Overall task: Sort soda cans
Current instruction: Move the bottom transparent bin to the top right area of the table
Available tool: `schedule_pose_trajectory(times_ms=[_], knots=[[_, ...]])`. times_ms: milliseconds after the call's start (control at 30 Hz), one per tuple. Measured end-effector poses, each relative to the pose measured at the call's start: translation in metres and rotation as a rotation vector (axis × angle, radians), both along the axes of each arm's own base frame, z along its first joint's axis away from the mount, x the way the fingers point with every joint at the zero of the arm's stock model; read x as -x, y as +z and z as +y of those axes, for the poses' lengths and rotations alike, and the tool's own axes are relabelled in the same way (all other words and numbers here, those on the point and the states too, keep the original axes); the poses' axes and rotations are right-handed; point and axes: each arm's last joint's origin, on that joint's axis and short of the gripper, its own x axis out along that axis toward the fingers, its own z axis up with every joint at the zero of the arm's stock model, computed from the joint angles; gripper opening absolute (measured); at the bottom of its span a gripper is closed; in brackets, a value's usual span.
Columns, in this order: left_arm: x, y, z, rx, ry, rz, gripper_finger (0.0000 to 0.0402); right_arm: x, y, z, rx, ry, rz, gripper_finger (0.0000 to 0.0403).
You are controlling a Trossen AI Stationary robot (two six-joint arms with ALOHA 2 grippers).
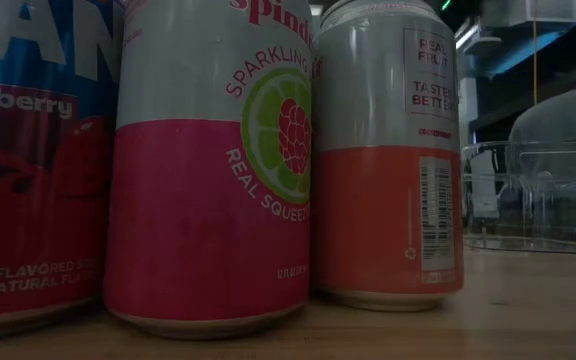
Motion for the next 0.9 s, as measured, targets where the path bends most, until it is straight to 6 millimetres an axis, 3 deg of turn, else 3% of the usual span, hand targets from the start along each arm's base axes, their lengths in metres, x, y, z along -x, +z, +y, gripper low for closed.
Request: schedule_pose_trajectory(times_ms=[233, 433, 700, 900], knots=[[0.000, 0.000, 0.000, 0.008, 0.003, -0.003, 0.0169, 0.037, 0.015, 0.046, -0.191, -0.004, 0.052, 0.0104], [0.000, 0.000, 0.000, 0.008, 0.003, -0.002, 0.0169, 0.033, 0.011, 0.077, -0.328, 0.042, 0.068, 0.0109], [0.000, 0.000, 0.000, 0.014, 0.006, -0.002, 0.0169, 0.024, 0.001, 0.119, -0.438, 0.045, 0.113, 0.0196], [0.000, -0.001, 0.000, 0.022, 0.008, 0.007, 0.0169, 0.043, -0.003, 0.152, -0.596, -0.191, 0.204, 0.0248]])
